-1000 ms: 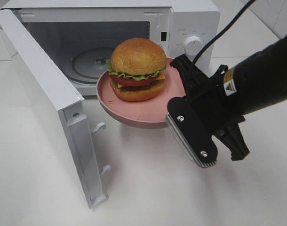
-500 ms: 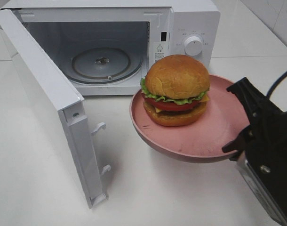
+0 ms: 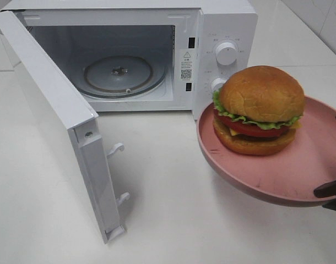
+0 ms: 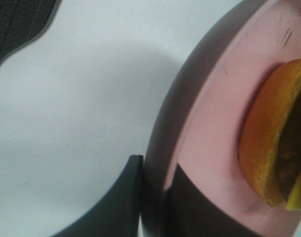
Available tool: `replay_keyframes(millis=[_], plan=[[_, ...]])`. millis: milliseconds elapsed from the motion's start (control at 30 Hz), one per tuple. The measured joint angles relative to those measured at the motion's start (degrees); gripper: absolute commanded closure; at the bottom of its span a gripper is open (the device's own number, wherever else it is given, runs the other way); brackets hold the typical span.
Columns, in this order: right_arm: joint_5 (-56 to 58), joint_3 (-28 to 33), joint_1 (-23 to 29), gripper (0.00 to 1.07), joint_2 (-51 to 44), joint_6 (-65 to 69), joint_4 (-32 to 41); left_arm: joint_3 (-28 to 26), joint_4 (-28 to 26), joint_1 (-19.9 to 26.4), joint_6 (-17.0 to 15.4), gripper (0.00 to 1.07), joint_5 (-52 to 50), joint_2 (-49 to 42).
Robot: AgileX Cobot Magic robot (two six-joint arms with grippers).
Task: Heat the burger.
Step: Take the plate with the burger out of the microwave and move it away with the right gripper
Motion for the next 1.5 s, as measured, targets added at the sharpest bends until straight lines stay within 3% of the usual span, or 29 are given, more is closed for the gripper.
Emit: replay_keyframes(millis=[667,1033,1500], plan=[[2.3,0.4,0.0,1.07,-2.5,12.9,-4.9,0.0,0.0,0.0,0.0,0.06,0.0,0.0],[9.5,0.4,0.0,1.07,-2.5,31.7,-17.5,0.0,0.0,0.0,0.0,0.06,0.0,0.0],[17.2,0.4,0.0,1.07,-2.5,51.2,-21.9,0.0,0.0,0.0,0.0,0.06,0.0,0.0]])
